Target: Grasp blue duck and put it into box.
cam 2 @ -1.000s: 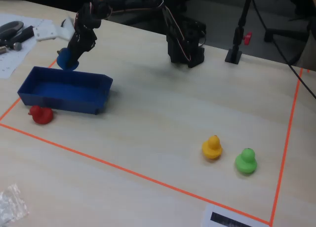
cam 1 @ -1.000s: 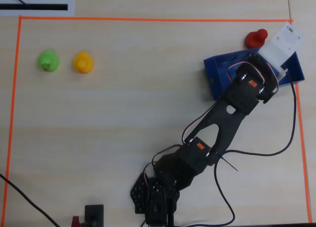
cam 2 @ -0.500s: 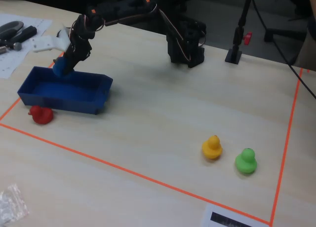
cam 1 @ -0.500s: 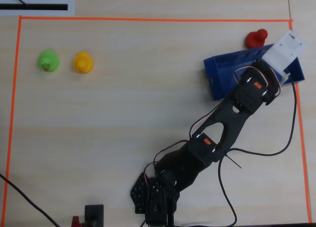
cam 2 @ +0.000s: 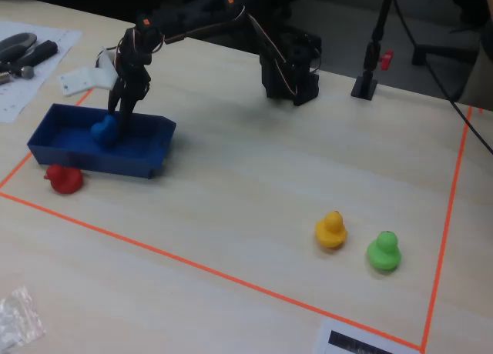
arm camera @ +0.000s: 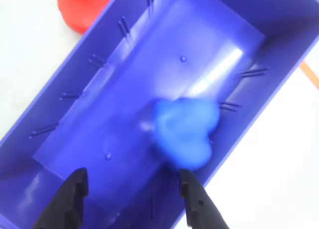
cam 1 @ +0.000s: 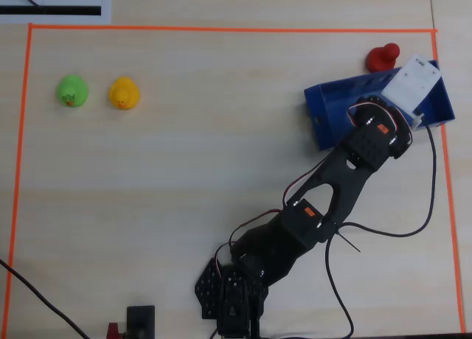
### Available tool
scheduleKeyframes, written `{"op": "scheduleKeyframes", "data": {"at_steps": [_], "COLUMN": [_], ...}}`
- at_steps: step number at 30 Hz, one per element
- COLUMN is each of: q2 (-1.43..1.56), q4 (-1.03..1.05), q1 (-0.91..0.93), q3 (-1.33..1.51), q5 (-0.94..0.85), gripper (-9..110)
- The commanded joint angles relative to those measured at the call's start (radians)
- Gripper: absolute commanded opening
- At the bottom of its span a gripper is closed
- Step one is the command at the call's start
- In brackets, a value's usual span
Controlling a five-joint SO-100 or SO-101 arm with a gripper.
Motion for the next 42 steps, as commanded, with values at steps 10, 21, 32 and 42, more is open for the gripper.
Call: {"op": "scheduleKeyframes", "data": {"at_steps": [10,21,32,42], "q2": [0.4,1.272,1.962,2.126], "q4": [-0.011,-0.012,0.383,0.38], "q1": [-0.064,-0.466,-0.785,-0.793], "q3": [0.163,1.097,1.677,1.882], "q5": [0.164,0.06,-0.009,-0.017], "gripper": [0,0,0,0]}}
